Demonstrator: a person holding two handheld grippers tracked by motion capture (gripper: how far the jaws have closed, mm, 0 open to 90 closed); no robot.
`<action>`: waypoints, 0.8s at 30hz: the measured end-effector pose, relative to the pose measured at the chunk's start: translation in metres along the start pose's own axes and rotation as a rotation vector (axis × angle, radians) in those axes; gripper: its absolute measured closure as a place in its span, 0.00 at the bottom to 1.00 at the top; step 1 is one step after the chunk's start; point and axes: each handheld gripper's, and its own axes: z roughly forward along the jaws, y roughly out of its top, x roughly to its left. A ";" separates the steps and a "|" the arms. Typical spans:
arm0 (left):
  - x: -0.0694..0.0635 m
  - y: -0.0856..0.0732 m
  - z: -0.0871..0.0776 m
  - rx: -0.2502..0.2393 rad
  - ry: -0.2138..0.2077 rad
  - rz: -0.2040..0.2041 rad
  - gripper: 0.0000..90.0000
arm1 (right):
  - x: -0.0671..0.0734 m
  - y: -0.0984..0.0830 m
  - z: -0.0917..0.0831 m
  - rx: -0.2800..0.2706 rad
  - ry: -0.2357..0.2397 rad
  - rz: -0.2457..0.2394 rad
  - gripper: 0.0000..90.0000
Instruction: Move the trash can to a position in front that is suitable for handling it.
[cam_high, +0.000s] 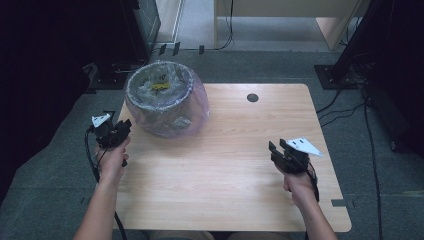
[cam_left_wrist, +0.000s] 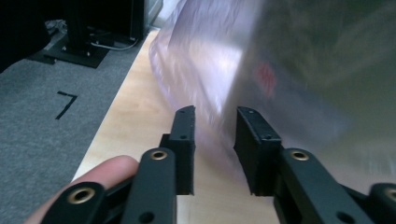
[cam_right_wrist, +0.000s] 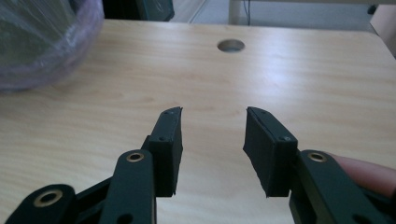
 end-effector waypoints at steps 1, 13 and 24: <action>-0.001 0.002 0.003 -0.005 -0.003 -0.006 0.80 | 0.004 0.005 0.005 -0.005 0.009 -0.001 0.65; -0.003 0.026 0.028 -0.008 -0.055 -0.037 0.87 | 0.051 0.053 0.068 -0.004 0.090 -0.005 0.71; -0.023 0.022 0.030 -0.005 -0.127 -0.004 0.91 | 0.104 0.081 0.132 0.023 0.093 -0.076 0.71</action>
